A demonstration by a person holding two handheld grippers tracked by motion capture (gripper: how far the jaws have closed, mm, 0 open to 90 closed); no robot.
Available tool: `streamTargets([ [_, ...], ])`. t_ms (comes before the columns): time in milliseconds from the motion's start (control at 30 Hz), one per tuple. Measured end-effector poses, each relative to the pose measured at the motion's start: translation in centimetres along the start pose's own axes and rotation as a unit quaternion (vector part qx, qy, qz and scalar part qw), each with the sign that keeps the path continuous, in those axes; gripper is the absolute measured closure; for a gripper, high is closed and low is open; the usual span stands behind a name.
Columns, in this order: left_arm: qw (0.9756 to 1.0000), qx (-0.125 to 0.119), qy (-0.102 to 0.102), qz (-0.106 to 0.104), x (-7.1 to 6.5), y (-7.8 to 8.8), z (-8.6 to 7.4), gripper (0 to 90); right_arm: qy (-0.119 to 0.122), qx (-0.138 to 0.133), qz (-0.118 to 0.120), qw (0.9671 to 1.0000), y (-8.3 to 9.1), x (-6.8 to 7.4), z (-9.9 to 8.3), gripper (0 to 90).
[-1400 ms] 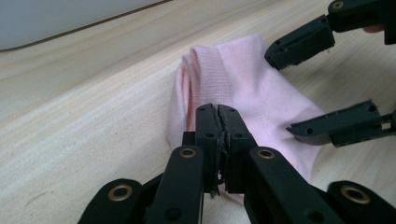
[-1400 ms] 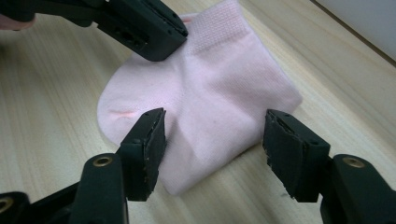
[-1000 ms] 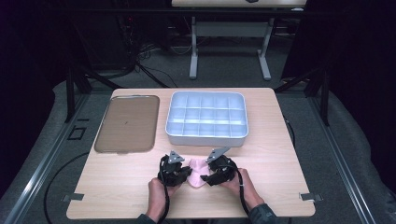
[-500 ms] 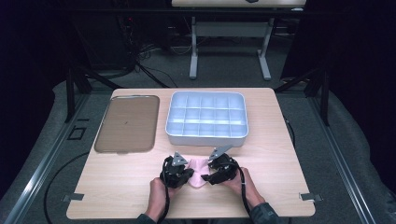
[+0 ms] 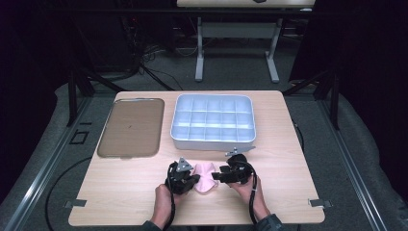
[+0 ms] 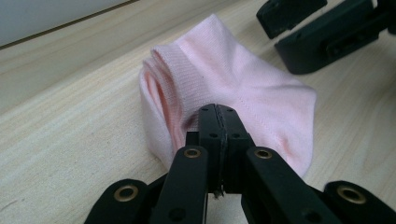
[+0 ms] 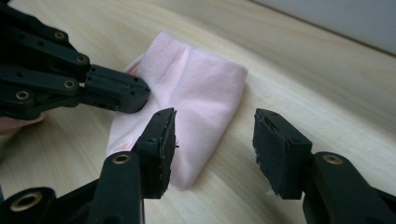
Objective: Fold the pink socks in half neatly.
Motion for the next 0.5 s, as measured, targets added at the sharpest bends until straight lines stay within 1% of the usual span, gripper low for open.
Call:
streamTargets([
  [67, 1.0, -0.003, -0.002, 0.003, 0.1, 0.0, 0.0, 89.7, 0.006, 0.012, -0.014, 0.9998, -0.6, 0.3, -0.2, 49.6],
  [100, 1.0, -0.003, -0.003, 0.004, 0.1, 0.0, 0.0, 89.7, 0.01, 0.018, -0.022, 0.9995, -1.0, 0.4, -0.4, 51.9],
  [133, 1.0, -0.004, -0.001, 0.002, 0.0, 0.0, -0.1, 89.8, 0.013, 0.019, -0.024, 0.9994, -1.1, 0.5, -0.4, 53.7],
  [200, 1.0, -0.005, 0.002, 0.002, 0.0, 0.0, -0.1, 89.8, 0.016, 0.022, -0.037, 0.999, -1.3, 0.7, -0.6, 57.4],
  [267, 1.0, -0.003, 0.004, 0.005, 0.0, 0.0, 0.0, 89.7, 0.016, 0.026, -0.042, 0.9987, -1.4, 0.7, -0.7, 59.3],
  [300, 1.0, -0.001, 0.0, 0.004, 0.0, 0.0, 0.0, 89.8, 0.016, 0.027, -0.041, 0.9987, -1.5, 0.8, -0.7, 61.5],
  [400, 1.0, -0.004, 0.002, 0.005, 0.0, 0.1, -0.1, 89.8, 0.016, 0.024, -0.037, 0.9989, -1.5, 0.8, -0.8, 66.9],
  [500, 1.0, -0.006, 0.002, 0.005, -0.1, 0.1, -0.1, 89.8, 0.007, 0.026, -0.022, 0.9994, -1.5, 0.8, -0.9, 73.8],
])
Point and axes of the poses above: each handheld gripper's, and its own axes: y roughly backward along the jaws, z roughly out of its top, x roughly to its left, the point moved 10 cm from there along -y, roughly forward along the jaws, and after that the axes turned 11 degrees about -y, right-handed, at the moved point
